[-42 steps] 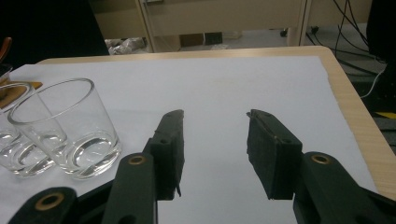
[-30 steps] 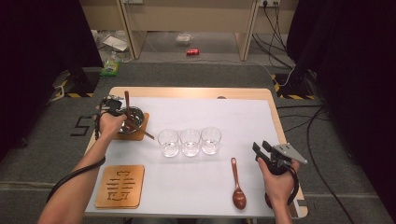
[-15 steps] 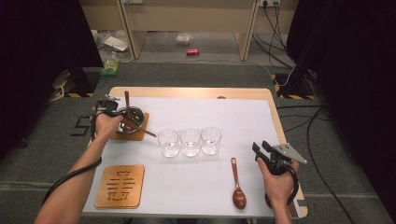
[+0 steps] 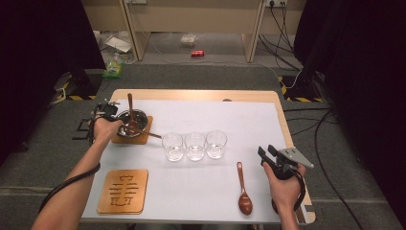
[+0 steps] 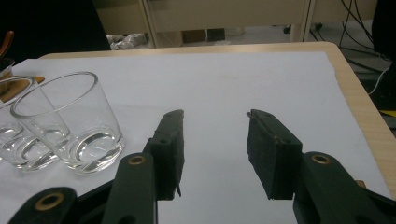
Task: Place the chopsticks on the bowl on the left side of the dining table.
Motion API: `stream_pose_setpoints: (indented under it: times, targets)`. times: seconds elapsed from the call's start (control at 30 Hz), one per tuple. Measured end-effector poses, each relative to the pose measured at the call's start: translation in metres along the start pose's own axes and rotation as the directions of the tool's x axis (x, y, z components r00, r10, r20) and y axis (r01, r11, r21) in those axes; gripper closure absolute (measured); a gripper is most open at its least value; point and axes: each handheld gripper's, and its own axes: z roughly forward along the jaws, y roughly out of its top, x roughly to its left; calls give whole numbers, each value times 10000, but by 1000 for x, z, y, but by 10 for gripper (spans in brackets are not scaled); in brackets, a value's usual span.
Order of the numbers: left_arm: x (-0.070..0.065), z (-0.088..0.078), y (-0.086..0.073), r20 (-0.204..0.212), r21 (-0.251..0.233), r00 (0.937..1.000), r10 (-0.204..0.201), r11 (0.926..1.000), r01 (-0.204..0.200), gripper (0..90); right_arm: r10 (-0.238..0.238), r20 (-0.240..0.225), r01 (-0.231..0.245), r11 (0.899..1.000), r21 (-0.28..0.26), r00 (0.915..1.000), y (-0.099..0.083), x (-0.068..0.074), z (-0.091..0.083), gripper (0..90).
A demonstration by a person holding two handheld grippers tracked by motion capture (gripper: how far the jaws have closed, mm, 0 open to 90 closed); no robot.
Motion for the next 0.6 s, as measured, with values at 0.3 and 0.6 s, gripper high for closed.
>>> stream_pose_setpoints:
  times: [0.3, 0.6]
  targets:
    - [3, -1, -2, 22, 204, 10000, -67, 9998, 67, 897, -47, -9, 47, 10000, 2, 10000, -1, 1, 1, 565]
    - [6, -2, -5, 86, 319, 9999, -101, 9994, 98, 897, -21, -22, 21, 10000, 26, 10000, -1, 1, 1, 565]
